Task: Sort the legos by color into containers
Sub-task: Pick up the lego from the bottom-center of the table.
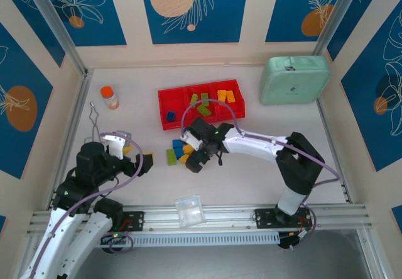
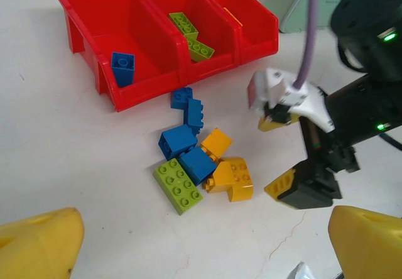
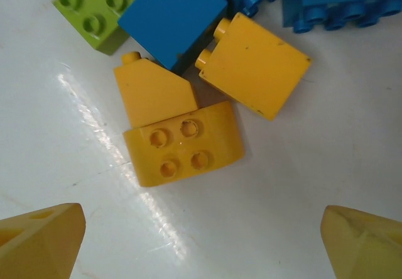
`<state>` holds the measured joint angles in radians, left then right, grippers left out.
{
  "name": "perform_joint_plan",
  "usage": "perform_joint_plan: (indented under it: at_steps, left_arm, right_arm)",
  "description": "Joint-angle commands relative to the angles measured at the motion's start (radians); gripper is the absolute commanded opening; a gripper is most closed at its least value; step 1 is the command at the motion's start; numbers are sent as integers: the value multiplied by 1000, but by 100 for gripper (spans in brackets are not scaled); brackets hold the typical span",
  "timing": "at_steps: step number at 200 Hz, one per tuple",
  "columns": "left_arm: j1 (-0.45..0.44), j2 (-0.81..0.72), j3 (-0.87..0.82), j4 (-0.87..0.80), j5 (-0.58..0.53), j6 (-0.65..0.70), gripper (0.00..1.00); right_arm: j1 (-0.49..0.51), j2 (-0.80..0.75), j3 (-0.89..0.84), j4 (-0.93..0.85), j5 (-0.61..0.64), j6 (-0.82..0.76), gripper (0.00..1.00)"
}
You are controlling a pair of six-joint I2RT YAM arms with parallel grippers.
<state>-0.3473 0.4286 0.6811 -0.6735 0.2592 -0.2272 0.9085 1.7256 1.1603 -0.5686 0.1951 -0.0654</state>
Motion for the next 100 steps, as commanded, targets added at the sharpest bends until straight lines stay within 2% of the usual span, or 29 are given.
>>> perform_joint_plan:
  at_steps: [1,100]
  left_arm:
    - [-9,-7,9,-4,-6,9,99]
    - [-9,-5,5,6,17,14,99]
  right_arm:
    - [25,58,49,1,-1,-82,97]
    - [83,231,135,-30,124,-97,89]
